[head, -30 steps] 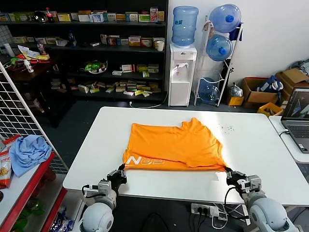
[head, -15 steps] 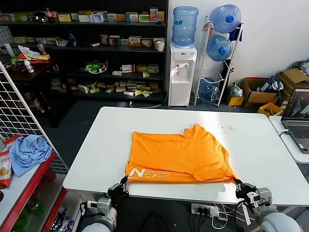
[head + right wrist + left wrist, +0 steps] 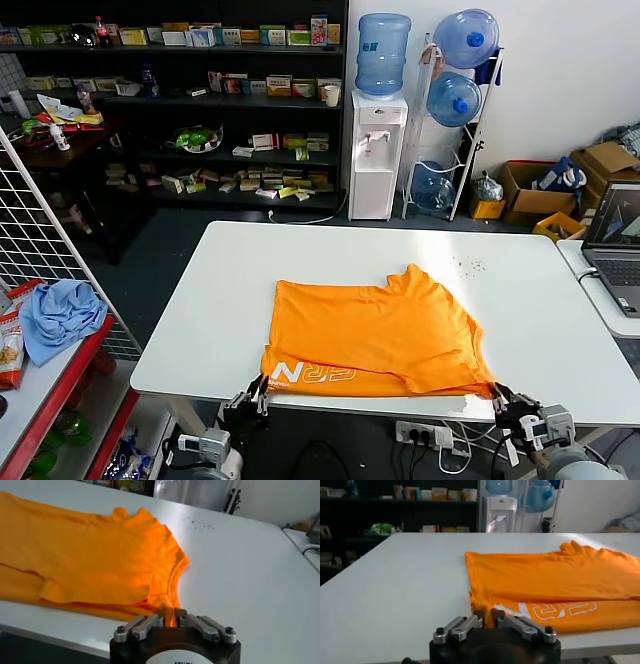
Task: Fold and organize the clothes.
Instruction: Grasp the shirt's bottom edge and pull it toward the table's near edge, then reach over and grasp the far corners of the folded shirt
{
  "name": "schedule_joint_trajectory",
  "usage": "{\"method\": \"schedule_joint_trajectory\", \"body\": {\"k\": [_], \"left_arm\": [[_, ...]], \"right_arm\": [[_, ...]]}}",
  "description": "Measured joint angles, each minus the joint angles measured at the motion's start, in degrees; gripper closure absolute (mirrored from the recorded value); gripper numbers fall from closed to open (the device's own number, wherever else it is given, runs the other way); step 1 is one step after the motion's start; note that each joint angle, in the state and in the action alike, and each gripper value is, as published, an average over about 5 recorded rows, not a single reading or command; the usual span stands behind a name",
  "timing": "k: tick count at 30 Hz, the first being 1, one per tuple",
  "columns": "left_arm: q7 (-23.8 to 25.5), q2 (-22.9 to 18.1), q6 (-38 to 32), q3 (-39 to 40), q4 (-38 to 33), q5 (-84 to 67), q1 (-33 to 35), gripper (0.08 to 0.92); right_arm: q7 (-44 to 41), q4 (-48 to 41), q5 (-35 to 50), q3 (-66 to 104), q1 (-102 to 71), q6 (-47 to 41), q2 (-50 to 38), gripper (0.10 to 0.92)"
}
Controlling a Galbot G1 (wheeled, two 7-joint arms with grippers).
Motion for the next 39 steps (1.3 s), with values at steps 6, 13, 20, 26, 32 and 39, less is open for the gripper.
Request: {"method": "schedule_joint_trajectory", "body": {"k": [6,13,20,26,32,39], "left_arm": [[0.5,0.2,-0.3,-0.3,-0.1,-0.5,-2.6,0.511],[0.8,0.4,-0.6,1.0,3.6,-2.6,-8.9,0.303],[1.4,-0.7,-0.4,3.7,11.6,-5.7,-19.3,0.181],[2.3,-1.7,0.8,6.6,19.7,-8.6,-28.3,0.177],[3.6,-3.3,3.3,8.2,28.3,-11.9,-36.6,0.177],[5.0,-5.0,5.5,8.9,36.6,-13.5,-43.6,0.177]], "right_arm": [[0.2,0.6,1.7,-0.7,2.2,0.5,-1.2,0.454],[-0.7,-2.9,5.1,-3.4,9.5,2.5,-2.8,0.259],[-2.6,-11.5,8.1,-8.0,21.7,2.2,-2.7,0.203],[-4.6,-20.4,9.1,-12.6,32.8,0.2,-1.2,0.203],[-6.8,-29.5,8.3,-16.6,42.8,-1.3,1.1,0.203],[-9.0,-39.0,6.3,-19.3,51.2,-1.7,4.2,0.203]]}}
